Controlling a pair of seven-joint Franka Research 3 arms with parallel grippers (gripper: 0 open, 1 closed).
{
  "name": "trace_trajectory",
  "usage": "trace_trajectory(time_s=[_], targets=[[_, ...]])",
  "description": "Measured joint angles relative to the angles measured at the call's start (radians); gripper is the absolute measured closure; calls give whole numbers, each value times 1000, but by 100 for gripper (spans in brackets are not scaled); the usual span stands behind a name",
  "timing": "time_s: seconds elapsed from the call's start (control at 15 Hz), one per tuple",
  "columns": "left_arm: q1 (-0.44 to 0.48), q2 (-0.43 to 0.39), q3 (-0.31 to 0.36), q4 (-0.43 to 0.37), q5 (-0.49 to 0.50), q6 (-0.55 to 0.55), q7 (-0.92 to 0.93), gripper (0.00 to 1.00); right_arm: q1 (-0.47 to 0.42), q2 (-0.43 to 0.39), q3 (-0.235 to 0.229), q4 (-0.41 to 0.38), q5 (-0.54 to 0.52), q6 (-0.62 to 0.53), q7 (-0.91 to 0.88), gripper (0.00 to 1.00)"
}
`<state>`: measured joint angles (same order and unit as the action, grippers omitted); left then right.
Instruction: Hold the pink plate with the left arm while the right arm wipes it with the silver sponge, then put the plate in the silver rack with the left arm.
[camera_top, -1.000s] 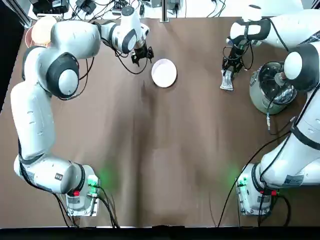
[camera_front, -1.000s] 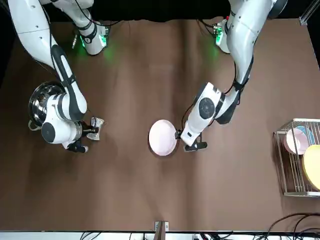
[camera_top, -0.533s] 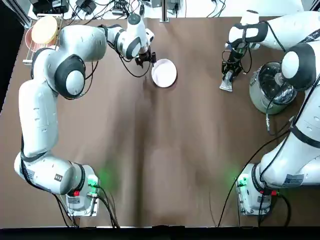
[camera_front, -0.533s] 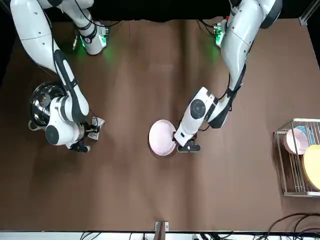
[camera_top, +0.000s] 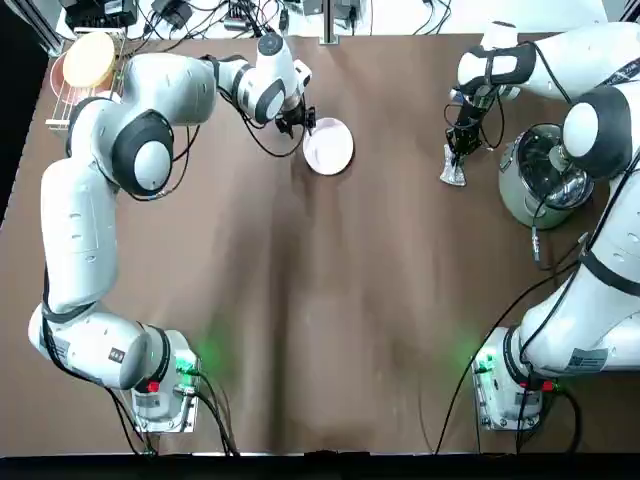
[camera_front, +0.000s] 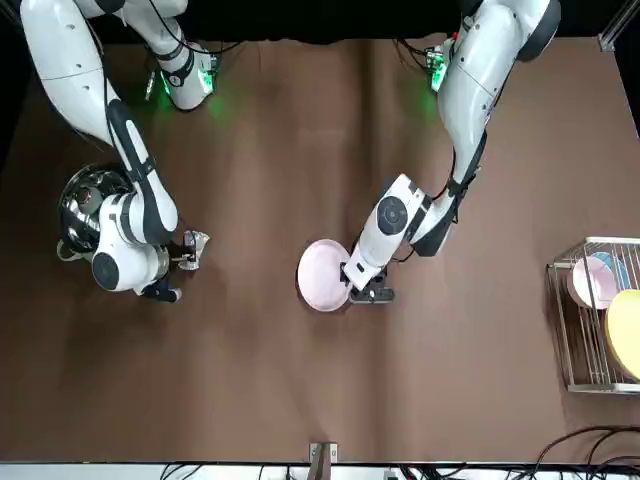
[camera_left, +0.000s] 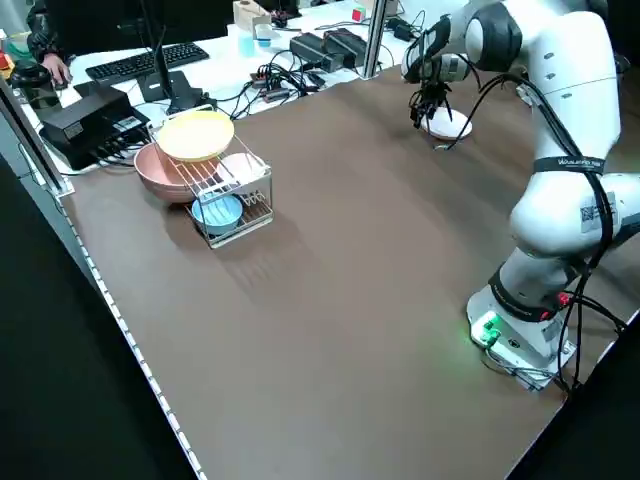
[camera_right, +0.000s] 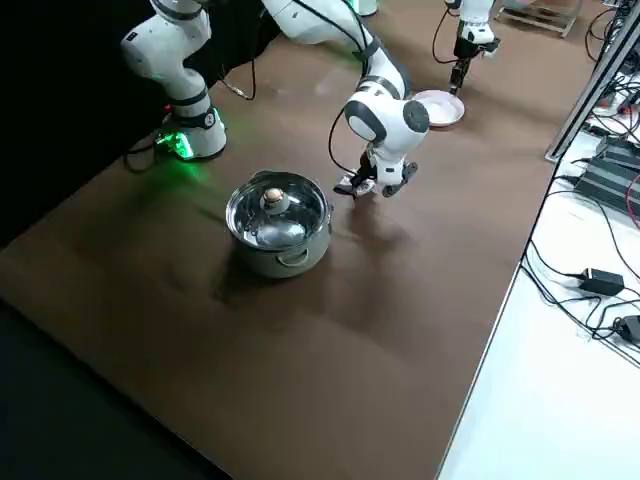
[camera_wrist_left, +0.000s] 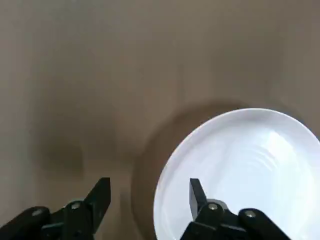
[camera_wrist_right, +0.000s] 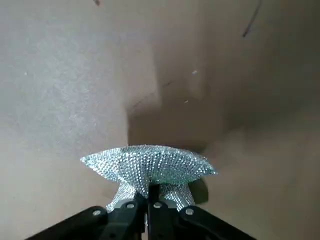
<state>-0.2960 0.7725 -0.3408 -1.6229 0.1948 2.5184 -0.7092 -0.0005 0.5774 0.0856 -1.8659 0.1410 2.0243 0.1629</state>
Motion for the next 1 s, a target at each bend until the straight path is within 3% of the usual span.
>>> trace_trajectory(time_s=[0.27,0.73,1.0], targets=[[114,17,-115,-29,-2,26,33,30,1,0,1,27,0,-55,38,96],[105,22,-127,-52,-2,48,62,37,1,0,0,53,0,-88,45,96],[102,28,-127,-57,-2,63,66,55,3,0,23,79,18,-88,106,96]])
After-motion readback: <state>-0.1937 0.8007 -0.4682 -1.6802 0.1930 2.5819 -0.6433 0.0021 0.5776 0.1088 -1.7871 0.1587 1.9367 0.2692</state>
